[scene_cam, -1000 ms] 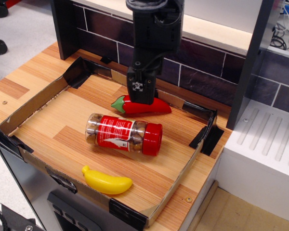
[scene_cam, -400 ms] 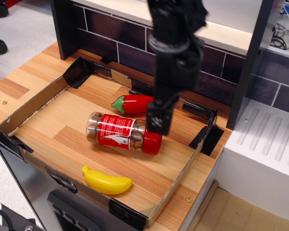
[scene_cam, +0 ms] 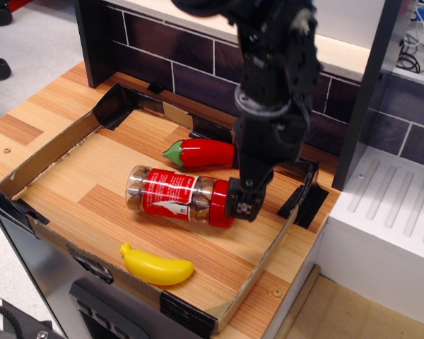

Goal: Upright basil bottle

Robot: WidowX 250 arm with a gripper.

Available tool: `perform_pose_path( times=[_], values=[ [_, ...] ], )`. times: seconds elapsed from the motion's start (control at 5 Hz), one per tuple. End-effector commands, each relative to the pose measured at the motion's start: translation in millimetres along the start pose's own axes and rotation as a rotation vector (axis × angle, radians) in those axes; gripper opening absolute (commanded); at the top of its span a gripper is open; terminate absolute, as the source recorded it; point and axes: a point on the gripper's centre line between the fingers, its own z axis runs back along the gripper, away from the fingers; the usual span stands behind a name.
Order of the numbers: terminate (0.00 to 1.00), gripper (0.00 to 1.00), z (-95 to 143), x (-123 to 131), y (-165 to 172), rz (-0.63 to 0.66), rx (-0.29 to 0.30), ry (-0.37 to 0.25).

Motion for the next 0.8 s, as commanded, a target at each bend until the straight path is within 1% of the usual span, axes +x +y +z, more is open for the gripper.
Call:
perform_pose_path(
  times=[0.0,0.2,0.4,0.6],
  values=[
    [0.00,1.00,-2,-6,6,0.001,0.041,-0.012],
    [0.00,1.00,-11,-10,7,-0.015,0.013,0.007],
    [0.00,1.00,-11,-13,9,-0.006,0.021,0.001],
    [0.00,1.00,-15,-13,12,0.000,0.011,0.001]
  ],
)
